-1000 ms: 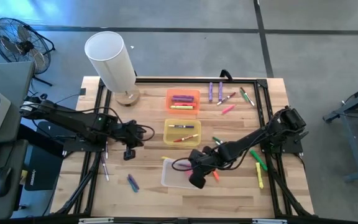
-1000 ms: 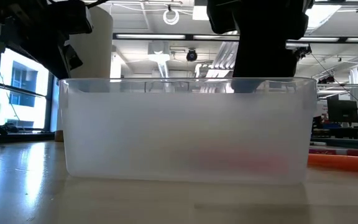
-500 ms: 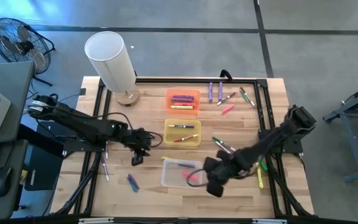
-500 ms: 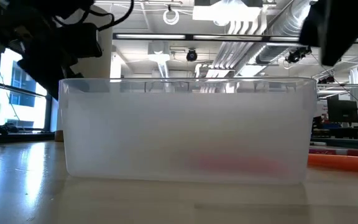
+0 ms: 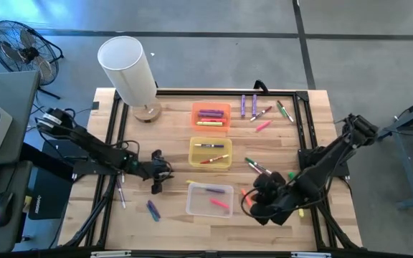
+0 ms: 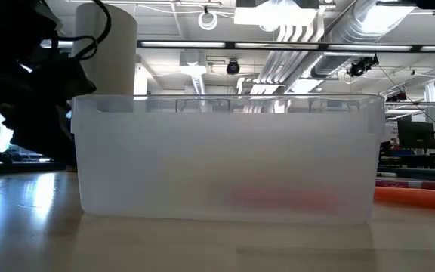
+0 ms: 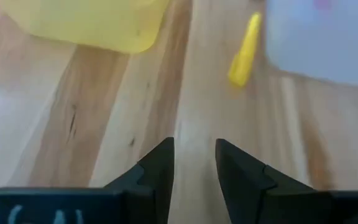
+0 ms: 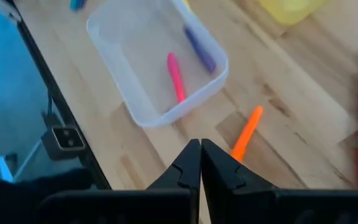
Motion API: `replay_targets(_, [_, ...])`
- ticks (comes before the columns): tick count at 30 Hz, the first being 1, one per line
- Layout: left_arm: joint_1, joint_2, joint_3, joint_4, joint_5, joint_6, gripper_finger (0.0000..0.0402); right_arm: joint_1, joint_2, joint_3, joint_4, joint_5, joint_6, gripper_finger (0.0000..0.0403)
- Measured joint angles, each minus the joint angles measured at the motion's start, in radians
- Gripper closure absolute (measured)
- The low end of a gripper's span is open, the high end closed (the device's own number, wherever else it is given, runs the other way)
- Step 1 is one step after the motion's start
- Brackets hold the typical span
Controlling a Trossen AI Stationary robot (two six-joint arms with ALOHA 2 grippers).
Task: Pick & Place Markers
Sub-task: Put the yellow pen into the white bin
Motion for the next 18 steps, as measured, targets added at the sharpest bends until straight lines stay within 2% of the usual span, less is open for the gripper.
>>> replay_targets(4, [0.011,0.07,-0.004,0.031,0.048,0.025,0.0258,-0.023,-0.025,0.0,-0.028,0.022,0.029,0.0402])
replay_targets(12, [0.01,0.226,0.0,0.241,0.053,0.111,0.0179,-0.089,-0.03,0.0,-0.038,0.02,0.042,0.0402])
replay_targets(18, [0.011,0.292,0.007,0.368,0.072,0.205,0.0163,-0.124,-0.03,0.0,-0.037,0.02,0.042,0.0403])
